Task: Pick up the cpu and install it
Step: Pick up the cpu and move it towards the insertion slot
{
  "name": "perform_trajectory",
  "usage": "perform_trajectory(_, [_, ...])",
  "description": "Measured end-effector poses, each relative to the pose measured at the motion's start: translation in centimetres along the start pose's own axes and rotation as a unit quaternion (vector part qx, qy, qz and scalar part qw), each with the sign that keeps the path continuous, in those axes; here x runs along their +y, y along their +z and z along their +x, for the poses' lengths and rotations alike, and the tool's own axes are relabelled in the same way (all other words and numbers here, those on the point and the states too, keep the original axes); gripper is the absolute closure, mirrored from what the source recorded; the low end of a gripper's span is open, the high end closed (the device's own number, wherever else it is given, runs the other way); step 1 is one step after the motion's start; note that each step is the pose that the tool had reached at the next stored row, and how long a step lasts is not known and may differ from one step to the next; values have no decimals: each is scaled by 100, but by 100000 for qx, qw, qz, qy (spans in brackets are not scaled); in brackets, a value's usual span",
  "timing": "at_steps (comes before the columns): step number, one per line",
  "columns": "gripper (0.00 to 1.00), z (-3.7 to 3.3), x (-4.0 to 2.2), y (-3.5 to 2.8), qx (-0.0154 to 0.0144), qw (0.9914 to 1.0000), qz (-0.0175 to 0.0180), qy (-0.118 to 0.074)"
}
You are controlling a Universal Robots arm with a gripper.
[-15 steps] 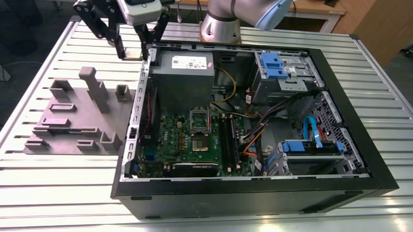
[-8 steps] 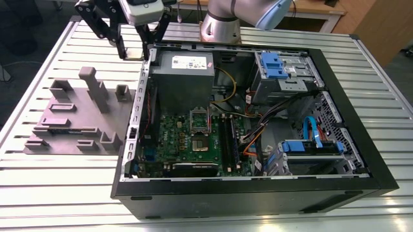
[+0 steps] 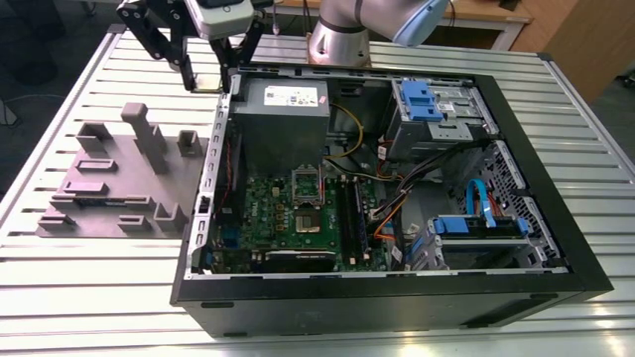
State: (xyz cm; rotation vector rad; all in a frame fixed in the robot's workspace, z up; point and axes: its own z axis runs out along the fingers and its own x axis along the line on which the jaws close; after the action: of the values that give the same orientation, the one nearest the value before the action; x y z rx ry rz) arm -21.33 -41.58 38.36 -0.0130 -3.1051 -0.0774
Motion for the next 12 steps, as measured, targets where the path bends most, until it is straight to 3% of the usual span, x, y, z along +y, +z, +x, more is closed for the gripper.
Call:
perform_trajectory(9, [53, -9, 0, 0, 1, 100000, -2, 0])
perform_trajectory(12, [53, -41, 1, -2, 4, 100000, 7, 0])
